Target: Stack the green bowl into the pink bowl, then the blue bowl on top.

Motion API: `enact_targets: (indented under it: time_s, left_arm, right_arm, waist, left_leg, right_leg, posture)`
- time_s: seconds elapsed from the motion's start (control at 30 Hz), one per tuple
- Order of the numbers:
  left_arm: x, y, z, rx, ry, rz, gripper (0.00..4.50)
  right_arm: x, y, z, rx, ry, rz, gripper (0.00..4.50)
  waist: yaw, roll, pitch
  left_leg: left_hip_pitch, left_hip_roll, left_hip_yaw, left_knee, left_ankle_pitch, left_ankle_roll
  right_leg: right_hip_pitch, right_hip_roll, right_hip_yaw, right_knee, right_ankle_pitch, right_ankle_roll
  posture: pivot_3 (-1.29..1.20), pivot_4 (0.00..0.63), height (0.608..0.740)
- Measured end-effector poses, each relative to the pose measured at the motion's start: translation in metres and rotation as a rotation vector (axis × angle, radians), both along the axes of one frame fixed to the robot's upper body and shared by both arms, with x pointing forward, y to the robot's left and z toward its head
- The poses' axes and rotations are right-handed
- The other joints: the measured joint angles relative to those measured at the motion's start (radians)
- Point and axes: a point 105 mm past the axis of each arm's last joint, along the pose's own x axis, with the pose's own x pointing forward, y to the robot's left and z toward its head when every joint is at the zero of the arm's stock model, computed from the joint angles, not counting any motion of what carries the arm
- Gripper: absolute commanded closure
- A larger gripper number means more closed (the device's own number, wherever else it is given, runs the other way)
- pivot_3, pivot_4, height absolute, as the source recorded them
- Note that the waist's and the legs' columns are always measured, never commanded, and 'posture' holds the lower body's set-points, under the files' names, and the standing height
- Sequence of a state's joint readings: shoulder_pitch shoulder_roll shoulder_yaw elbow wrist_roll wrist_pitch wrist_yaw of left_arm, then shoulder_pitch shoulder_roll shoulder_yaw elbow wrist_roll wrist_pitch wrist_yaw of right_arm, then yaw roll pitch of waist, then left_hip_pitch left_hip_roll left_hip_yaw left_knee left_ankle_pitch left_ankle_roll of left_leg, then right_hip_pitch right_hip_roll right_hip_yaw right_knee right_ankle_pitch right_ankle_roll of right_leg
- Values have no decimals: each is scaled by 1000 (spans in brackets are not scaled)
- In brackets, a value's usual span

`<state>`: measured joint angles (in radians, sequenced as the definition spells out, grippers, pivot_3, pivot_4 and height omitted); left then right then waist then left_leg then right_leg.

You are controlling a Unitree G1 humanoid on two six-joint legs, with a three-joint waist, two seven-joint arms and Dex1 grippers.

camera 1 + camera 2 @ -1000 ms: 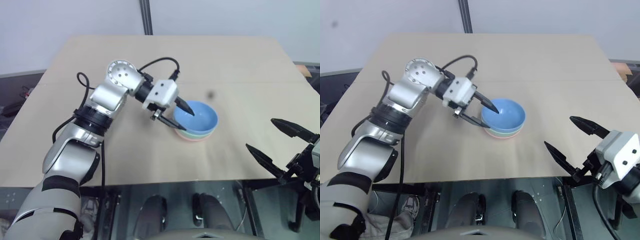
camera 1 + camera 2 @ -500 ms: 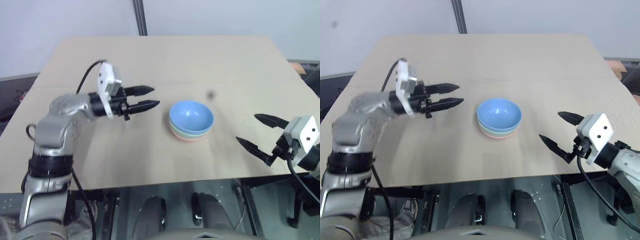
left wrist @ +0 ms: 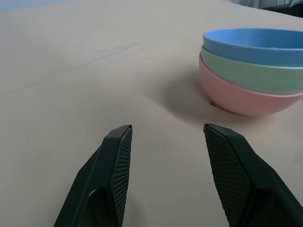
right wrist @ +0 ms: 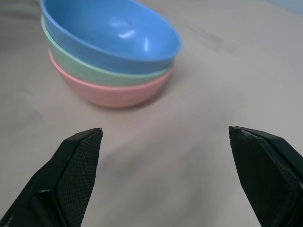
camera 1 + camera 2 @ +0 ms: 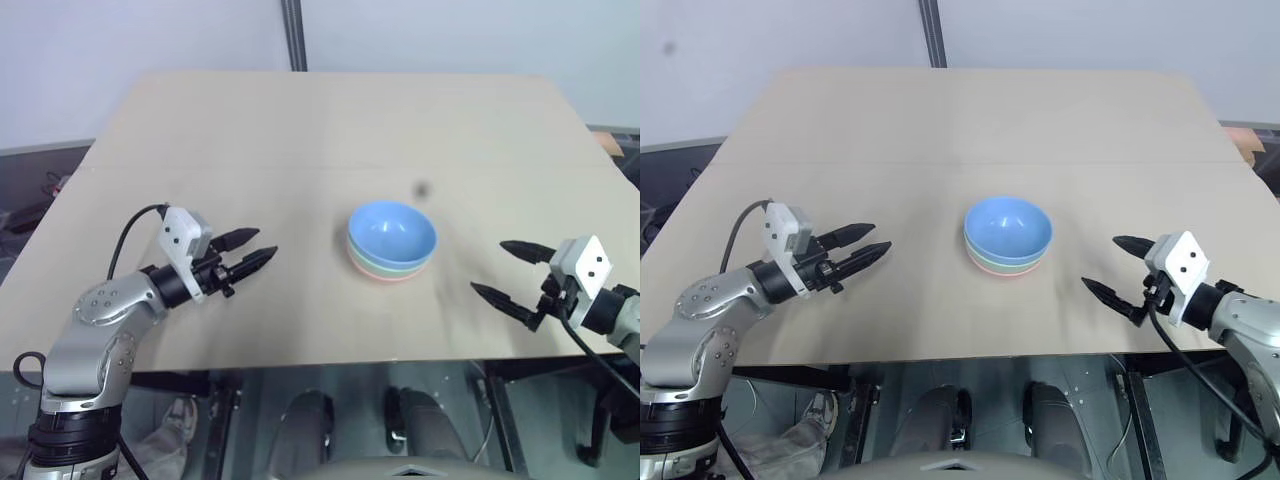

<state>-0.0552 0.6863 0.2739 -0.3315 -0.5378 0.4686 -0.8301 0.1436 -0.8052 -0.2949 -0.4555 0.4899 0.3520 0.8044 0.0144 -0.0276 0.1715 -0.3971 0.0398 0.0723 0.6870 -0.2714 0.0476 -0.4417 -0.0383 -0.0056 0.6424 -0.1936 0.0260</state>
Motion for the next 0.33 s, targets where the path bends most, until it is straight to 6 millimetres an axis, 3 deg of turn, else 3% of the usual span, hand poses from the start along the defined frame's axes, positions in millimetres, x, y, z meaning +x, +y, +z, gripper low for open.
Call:
enact_targets:
  time_s: [0.13, 0.33]
  left_arm:
    - [-3, -3, 1, -4, 5, -14, 1957]
    - [-13, 3, -8, 12, 62, -33, 1957]
  right_arm:
    - [2, -15, 3, -2, 10, -24, 0]
    - [-3, -17, 3, 6, 35, -1, 0]
  waist:
    - [-2, 0, 0]
    - [-2, 0, 0]
  left_leg:
    - [0, 0, 1, 0, 0, 0]
    - [1, 1, 1, 0, 0, 0]
  right_leg:
    - [0, 1, 0, 0, 0, 0]
    - [0, 1, 1, 0, 0, 0]
  posture:
    - [0, 150, 740]
    - [0, 150, 740]
